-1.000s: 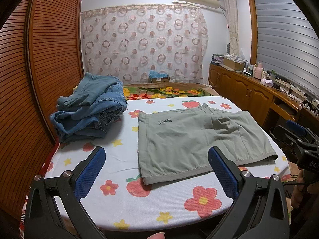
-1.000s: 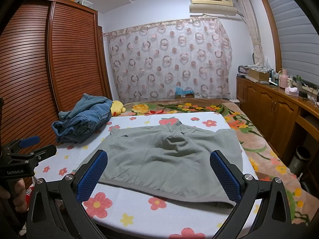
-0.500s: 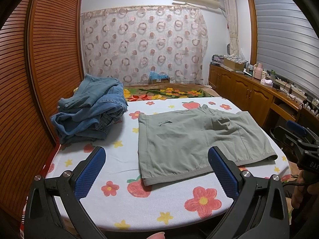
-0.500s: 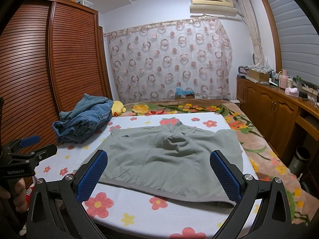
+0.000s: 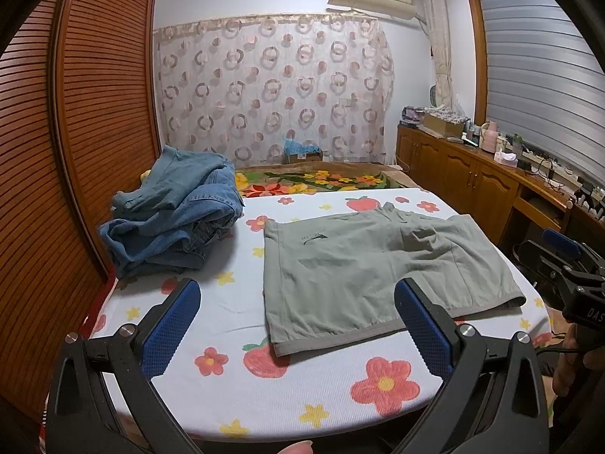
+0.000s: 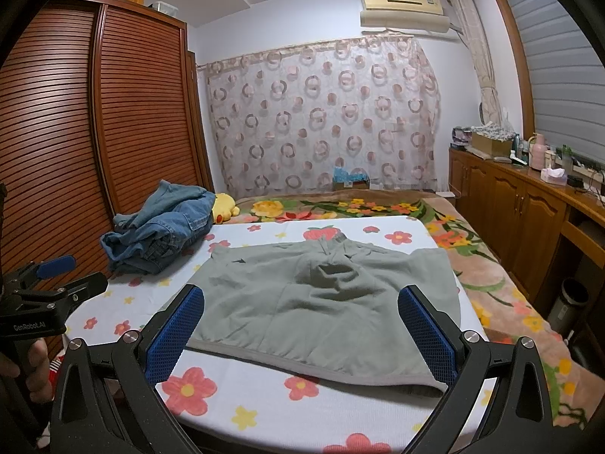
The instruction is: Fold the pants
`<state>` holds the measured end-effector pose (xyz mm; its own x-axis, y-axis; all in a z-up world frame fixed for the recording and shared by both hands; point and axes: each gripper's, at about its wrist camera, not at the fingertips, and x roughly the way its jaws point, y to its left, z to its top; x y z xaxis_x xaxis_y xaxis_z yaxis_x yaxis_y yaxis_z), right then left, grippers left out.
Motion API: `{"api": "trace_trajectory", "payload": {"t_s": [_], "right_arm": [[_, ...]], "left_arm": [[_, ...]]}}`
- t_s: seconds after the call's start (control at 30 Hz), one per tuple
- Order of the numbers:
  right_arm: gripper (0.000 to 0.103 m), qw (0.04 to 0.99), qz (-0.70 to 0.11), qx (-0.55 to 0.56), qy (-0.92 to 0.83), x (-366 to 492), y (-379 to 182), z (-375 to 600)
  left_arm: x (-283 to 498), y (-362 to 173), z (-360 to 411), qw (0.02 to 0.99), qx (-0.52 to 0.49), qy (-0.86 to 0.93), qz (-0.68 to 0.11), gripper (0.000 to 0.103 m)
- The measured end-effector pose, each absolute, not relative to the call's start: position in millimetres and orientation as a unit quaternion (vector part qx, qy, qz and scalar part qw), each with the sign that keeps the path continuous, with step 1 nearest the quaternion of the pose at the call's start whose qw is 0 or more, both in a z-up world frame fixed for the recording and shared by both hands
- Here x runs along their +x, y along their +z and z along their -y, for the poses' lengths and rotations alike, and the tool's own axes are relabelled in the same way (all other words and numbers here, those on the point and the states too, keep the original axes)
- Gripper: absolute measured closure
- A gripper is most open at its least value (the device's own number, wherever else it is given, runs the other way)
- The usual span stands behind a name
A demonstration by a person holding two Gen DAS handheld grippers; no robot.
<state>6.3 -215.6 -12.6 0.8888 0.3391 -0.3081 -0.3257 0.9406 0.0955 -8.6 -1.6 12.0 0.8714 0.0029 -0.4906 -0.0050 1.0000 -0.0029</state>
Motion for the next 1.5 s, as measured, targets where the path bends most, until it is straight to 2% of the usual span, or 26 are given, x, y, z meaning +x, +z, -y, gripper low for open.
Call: {"api": "trace_trajectory", "payload": {"t_s": [0.77,1.23,1.5], "right_arm": [[0.0,0.972,-0.161,0.02,0.171,6.5,-12.2,215.5],[0.0,0.972,-0.165,0.019,0.167,6.2,-13.4,217.6],[0.0,0.973,-0.173,0.017,0.153,12.9,-16.7,224.4]], "left_arm": [[-8.8,13.8,1.4,0.968,0.0,0.002,-0.25,0.0],[-4.8,34.2,-1.4,0.97,0.0,0.016,-0.243,0.0],[9.0,28.2,-6.4,0.964,0.011,0.012,-0.266,0.0]]}}
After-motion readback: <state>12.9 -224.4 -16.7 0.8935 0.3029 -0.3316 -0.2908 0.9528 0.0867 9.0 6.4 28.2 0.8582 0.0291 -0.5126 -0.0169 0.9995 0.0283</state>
